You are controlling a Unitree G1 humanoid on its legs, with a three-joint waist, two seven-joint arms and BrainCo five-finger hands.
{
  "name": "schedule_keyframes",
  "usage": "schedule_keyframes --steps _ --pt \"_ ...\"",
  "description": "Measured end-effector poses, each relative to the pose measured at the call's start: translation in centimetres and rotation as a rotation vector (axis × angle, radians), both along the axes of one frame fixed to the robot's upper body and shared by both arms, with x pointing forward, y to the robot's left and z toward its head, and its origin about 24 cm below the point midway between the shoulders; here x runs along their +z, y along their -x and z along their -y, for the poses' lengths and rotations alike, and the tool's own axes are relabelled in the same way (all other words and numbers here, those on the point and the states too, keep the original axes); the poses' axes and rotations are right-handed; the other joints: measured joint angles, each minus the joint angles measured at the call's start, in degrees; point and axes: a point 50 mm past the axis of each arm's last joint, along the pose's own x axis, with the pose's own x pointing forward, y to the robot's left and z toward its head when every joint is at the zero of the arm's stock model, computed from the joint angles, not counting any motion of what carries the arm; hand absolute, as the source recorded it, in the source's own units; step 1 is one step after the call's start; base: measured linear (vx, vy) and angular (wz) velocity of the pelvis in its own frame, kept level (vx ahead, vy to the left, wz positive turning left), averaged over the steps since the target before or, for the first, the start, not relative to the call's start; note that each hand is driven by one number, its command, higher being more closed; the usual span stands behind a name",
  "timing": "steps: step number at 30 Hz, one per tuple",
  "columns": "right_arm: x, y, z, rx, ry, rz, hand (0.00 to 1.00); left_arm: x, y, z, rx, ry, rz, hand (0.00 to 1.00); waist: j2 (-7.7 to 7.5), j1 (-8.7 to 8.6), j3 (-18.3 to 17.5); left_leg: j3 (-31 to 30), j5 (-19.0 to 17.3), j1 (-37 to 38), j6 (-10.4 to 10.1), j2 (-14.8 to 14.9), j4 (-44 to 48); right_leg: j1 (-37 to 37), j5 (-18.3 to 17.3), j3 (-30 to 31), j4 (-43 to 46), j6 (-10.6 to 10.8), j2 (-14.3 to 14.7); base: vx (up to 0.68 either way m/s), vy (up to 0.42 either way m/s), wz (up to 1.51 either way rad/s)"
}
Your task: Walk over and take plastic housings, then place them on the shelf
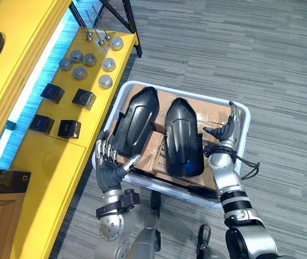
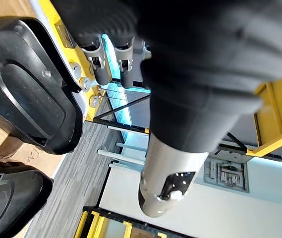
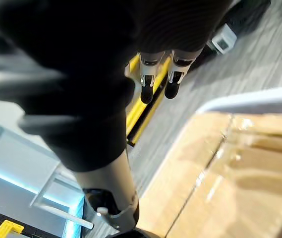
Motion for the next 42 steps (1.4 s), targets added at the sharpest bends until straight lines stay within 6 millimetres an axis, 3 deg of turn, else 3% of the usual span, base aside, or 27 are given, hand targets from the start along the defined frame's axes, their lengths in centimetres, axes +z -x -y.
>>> schedule_keyframes --steps 10,12,16,22,23,26,33,36,42 --pt "-0.9 0.4 -3.0 0.120 0.016 -0.033 0.00 -0.2 0.1 -0.4 0.019 0.004 -0.009 0.00 -1.73 0.11 1.40 -1.00 0.15 -0.75 0.23 -0.85 0.02 -0.28 -0.28 -1.10 0.43 0.47 -0.94 -0.01 -0.060 0.06" --pt "-1.5 0.1 -3.0 0.130 0.025 -0.066 0.00 -0.2 0.1 -0.4 0.014 -0.001 -0.008 0.00 -1.91 0.38 1.50 -0.95 -0.01 -0.85 0.06 -0.88 0.02 -0.25 -0.31 -1.11 0.42 0.50 -0.97 0.02 -0.067 0.05" --pt "-4.7 -0.4 -2.1 0.125 0.020 -0.227 0.00 -0.2 0.0 -0.4 0.011 -0.007 -0.008 0.00 -1.95 0.92 1.53 -0.92 -0.15 -1.22 -0.10 -0.81 0.02 -0.60 -0.32 -1.12 0.42 0.50 -0.89 0.00 -0.071 0.00" --pt "-4.0 -1.3 -1.7 0.076 -0.022 -0.254 0.00 -0.2 0.0 -0.3 -0.001 -0.008 -0.009 0.00 -1.95 1.44 1.53 -0.82 -0.54 -1.22 -0.51 -0.25 0.02 -0.61 -0.34 -1.00 0.42 0.47 -0.40 -0.01 -0.076 -0.02" --pt "-4.0 -1.3 -1.6 0.071 -0.022 -0.254 1.00 -0.2 0.0 -0.3 -0.002 -0.005 -0.010 0.00 -1.95 1.54 1.53 -0.82 -0.60 -1.22 -0.54 -0.20 0.02 -0.61 -0.34 -1.00 0.42 0.46 -0.35 -0.01 -0.095 -0.02" --pt "-4.0 -1.3 -1.6 0.041 -0.032 -0.254 1.00 -0.3 0.0 -0.3 -0.004 0.003 -0.019 0.00 -1.95 1.71 1.53 -0.83 -0.61 -1.22 -0.53 -0.06 0.02 -0.61 -0.37 -1.00 0.42 0.41 -0.17 0.00 -0.076 0.00" --pt "-4.6 -1.6 0.6 -0.023 -0.101 -0.297 1.00 -0.3 0.0 0.1 -0.029 -0.005 -0.023 0.00 -1.95 1.68 1.53 -0.82 -0.61 -1.03 -0.56 0.00 0.02 -0.40 -0.45 -1.05 0.41 0.30 -0.10 0.00 -0.039 0.00" --pt "-5.0 -1.7 2.4 -0.059 -0.158 -0.326 1.00 -0.3 0.1 1.0 -0.091 -0.026 -0.015 0.00 -1.95 1.70 1.53 -0.94 -0.31 -0.33 -0.18 -0.21 0.02 0.47 -0.53 -1.16 0.38 0.32 -0.22 0.00 -0.004 0.05" --pt "-4.0 -1.6 6.8 -0.161 -0.131 -0.323 1.00 0.0 -0.1 2.2 -0.202 -0.002 0.000 0.00 -1.88 1.28 1.44 -0.94 -0.27 1.80 -0.13 -0.27 0.01 2.55 -0.55 -1.15 0.37 0.34 -0.29 -0.02 -0.065 0.01"
